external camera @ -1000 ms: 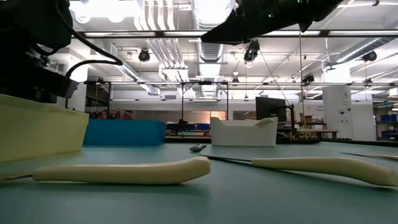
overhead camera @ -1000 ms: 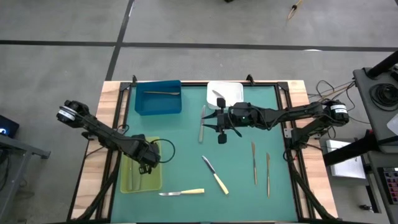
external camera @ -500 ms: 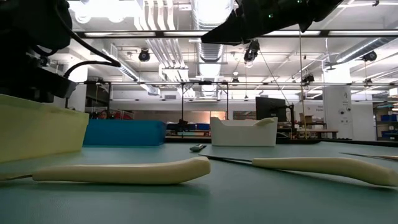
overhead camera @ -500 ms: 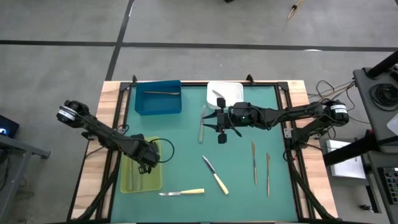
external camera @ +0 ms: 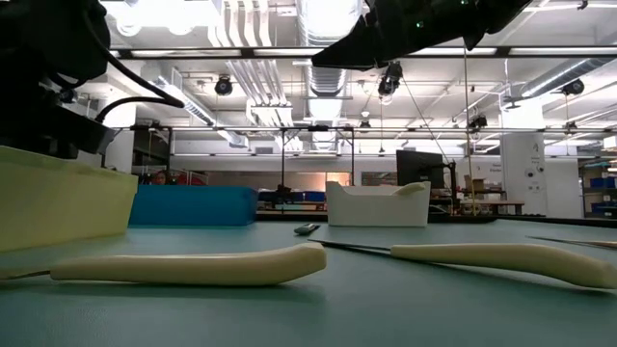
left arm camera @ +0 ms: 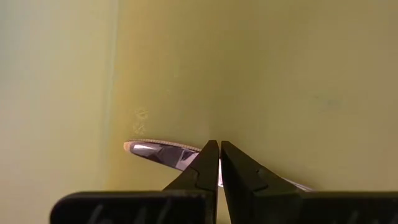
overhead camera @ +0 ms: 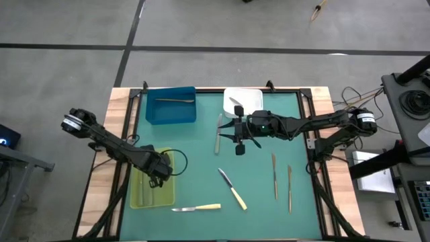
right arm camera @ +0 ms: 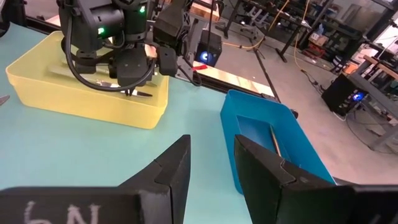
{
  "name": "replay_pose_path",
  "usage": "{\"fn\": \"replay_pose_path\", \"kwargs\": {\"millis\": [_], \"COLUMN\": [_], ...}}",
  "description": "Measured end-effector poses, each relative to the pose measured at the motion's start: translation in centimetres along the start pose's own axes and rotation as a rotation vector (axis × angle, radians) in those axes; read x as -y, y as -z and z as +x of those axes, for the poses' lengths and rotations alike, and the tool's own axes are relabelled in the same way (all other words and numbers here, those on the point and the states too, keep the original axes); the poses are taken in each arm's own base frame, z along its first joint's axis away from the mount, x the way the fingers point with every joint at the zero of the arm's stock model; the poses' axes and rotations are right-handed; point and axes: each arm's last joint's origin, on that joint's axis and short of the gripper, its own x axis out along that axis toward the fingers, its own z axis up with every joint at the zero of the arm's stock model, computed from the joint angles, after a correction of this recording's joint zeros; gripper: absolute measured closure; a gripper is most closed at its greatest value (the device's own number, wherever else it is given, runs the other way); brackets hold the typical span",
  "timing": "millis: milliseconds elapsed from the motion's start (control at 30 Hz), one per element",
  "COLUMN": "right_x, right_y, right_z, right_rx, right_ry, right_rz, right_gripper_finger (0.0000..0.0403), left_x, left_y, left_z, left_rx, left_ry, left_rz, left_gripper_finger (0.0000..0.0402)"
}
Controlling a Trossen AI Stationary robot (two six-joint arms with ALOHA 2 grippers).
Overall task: Sort silverware by color (type)
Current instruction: Put the bottom green knife into the green bin, then put the left gold knife into the blue bin
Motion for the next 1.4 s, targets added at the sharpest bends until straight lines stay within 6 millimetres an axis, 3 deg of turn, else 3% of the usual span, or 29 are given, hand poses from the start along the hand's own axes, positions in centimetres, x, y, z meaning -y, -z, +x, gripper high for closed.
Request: {"fn": "replay_pose_path", "kwargs": {"millis": [200, 433, 700, 967, 1167, 1400], "right_x": [0.0, 0.0, 0.0, -0.4, -1.1, -3.1], "right_y": [0.0, 0.0, 0.1, 1.0, 2.3, 2.5], "right_z": [0.0, 0.0, 0.0, -0.1, -0.3, -0.6], "right_rx": [0.0, 0.0, -0.006, -0.115, -0.278, -0.388], "right_ry": [0.0, 0.0, -0.002, -0.014, 0.015, 0.0], "right_rz": [0.0, 0.009, 0.158, 0.546, 0.911, 1.083], "right_gripper_finger": [0.0289, 0.0289, 0.0289, 0.0289, 0.0289, 0.0289], "left_x": [0.4, 1.0, 1.7, 1.5, 0.8, -0.3], "left_y": [-0.4, -1.4, -2.3, -2.5, -2.2, -1.7], "left_z": [-0.9, -4.2, -10.3, -15.6, -16.3, -15.4], "left_rx": [0.016, 0.1, 0.496, 0.87, 1.047, 1.126], "left_ry": [0.017, 0.032, -0.021, -0.067, -0.172, -0.382], "left_rz": [0.001, 0.004, 0.115, 0.31, 0.446, 0.461], "left_gripper_finger": [0.0402, 0.0402, 0.0402, 0.0402, 0.0402, 0.0402]}}
